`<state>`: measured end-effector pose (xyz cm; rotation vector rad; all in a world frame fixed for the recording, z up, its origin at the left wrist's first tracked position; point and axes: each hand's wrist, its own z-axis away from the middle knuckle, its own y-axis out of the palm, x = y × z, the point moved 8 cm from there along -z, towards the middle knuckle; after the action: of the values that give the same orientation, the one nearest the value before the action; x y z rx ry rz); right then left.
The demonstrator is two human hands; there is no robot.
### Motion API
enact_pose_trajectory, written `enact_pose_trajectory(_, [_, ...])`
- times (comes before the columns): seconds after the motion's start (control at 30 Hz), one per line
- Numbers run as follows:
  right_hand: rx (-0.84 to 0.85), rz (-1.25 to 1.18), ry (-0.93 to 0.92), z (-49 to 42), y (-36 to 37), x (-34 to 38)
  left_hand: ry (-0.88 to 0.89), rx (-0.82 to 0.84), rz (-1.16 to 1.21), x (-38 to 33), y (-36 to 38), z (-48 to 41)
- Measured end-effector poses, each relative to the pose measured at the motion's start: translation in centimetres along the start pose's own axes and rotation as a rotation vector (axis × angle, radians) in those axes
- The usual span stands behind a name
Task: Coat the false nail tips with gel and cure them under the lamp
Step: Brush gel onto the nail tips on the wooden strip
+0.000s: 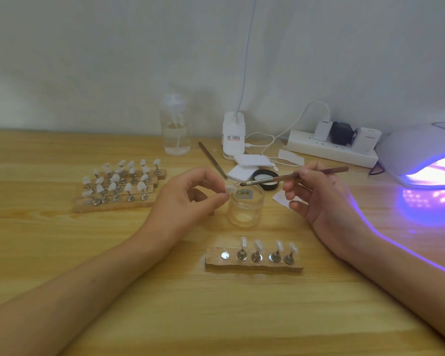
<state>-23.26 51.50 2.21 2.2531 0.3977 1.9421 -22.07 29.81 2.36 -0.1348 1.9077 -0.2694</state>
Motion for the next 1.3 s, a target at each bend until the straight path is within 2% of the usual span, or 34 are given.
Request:
enact_pose_trajectory(0.23, [0.050,0.051,-0.018,0.20,0.65,0.24,0.005,0.004,0.017,0.02,0.06,0.04])
enact_pose_trajectory(0.43, [-0.008,0.049,-0.019,0.17,0.10,0.17,0.012,0.011,0.020,-0.06,0.15,0.08])
enact_pose_trajectory(0.57, [0.044,0.049,-0.038,0.36,0.72,0.40,0.011,0.015,0.014,-0.06,0.20,0.09])
enact_pose_trajectory(0.73, [-0.008,0.025,-0.039,0.23,0.14,0.33,0.003,0.015,0.015,-0.08,0.23,0.13])
enact_pose_trajectory(0.87, [0.046,0.036,-0.055,0.33,0.69,0.50,-0.004,0.018,0.021,-0.05,0.23,0.16])
enact_pose_trajectory(1.0, [-0.011,0.053,-0.044,0.21,0.16,0.27,-0.005,0.018,0.008,-0.06,0.22,0.18])
enact_pose_trajectory(1.17, [0.045,0.045,-0.067,0.33,0.65,0.50,-0.025,0.015,-0.009,-0.04,0.24,0.14])
enact_pose_trajectory(1.3, [-0.015,0.068,-0.055,0.20,0.05,0.26,-0.054,0.014,-0.022,0.01,0.34,0.22])
